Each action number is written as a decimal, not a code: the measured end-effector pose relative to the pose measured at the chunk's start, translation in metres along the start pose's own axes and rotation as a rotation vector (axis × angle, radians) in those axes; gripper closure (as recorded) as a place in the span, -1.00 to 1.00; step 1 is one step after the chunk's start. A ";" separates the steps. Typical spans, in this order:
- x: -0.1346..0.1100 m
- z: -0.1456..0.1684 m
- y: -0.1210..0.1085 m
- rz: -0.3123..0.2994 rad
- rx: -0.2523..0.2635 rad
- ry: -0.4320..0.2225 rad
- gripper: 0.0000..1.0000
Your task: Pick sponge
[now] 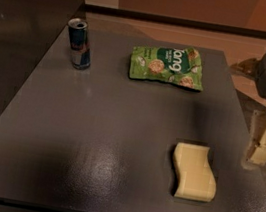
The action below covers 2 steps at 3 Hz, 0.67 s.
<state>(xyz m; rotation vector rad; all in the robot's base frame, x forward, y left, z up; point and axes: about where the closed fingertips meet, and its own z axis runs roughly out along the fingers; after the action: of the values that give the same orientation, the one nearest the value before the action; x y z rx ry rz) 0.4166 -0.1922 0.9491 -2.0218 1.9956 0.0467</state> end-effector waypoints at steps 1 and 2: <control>-0.006 0.021 0.022 -0.130 -0.082 -0.050 -1.00; -0.010 0.044 0.049 -0.247 -0.163 -0.089 -1.00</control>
Offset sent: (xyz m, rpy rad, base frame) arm -0.0712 0.0263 -0.0859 0.0518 0.1993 0.4658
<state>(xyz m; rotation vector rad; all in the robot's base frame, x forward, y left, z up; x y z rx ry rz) 0.3768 -0.1715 0.9003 -2.3099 1.7261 0.2482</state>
